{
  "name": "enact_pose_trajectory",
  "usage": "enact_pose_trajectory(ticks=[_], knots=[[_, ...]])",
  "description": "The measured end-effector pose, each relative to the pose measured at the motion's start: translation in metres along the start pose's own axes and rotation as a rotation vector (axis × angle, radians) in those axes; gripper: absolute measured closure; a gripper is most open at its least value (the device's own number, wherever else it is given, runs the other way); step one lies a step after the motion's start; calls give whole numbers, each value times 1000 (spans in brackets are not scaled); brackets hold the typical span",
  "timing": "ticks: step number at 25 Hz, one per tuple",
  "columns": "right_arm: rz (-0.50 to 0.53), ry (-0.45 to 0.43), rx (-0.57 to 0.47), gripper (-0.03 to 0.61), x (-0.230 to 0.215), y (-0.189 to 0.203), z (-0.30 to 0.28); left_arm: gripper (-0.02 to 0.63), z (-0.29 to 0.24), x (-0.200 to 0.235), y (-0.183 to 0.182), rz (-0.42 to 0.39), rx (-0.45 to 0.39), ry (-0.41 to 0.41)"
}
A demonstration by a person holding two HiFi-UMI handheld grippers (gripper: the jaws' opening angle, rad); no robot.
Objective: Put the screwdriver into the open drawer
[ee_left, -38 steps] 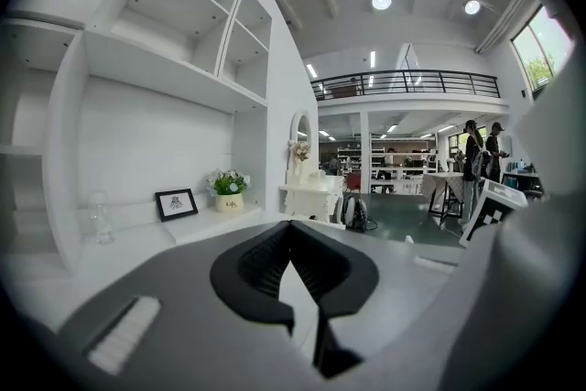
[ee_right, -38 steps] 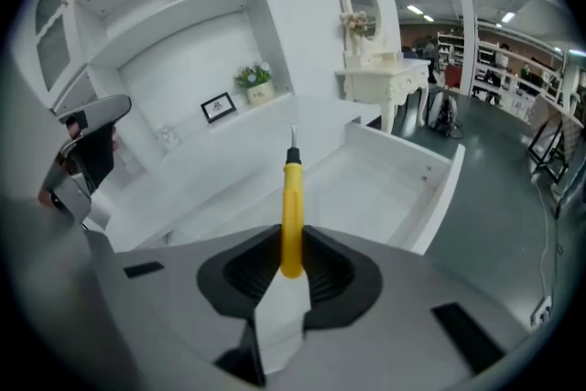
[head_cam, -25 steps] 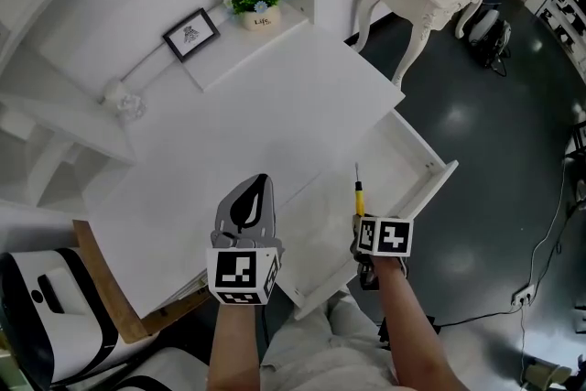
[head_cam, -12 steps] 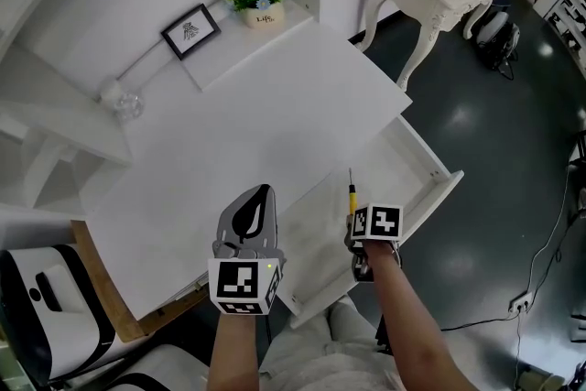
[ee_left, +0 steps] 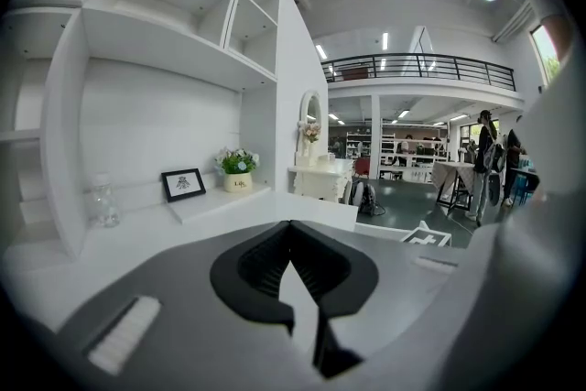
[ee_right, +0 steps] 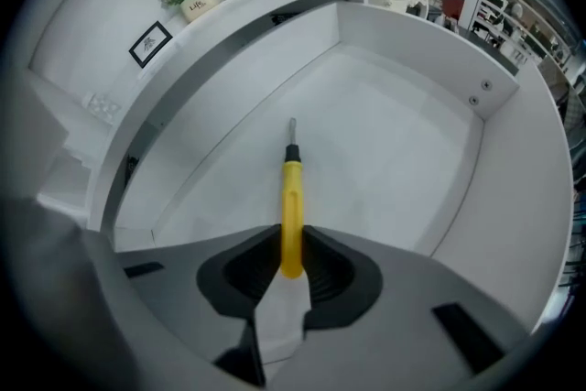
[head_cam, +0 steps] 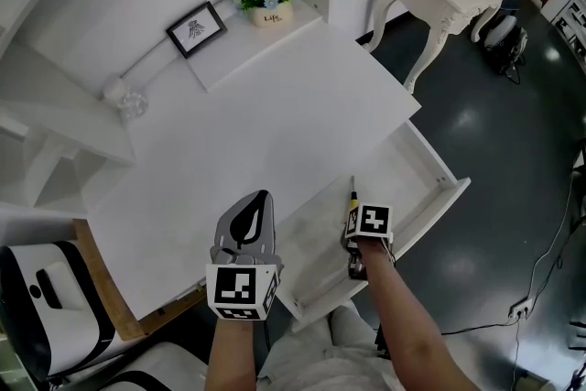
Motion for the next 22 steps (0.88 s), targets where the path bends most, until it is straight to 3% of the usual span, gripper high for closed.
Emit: enact_pose_trajectory(ticks=[17, 19, 22], knots=[[30, 80, 29, 491, 6, -3, -20, 604, 12, 14, 12, 19, 10, -53], [17, 57, 30, 466, 8, -3, -21, 604, 12, 13, 12, 20, 7, -55], [-13, 15, 27, 378, 14, -3, -22, 604, 14, 12, 12, 19, 3, -56]])
Point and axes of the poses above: the fingertips, and each gripper's own axes: z backward along the fingers, x to its left, y out of its underside, the point moved 8 cm from there along z, backward along the fingers, and after that the axes turned 12 degrees about x, right-handed, at the moved point
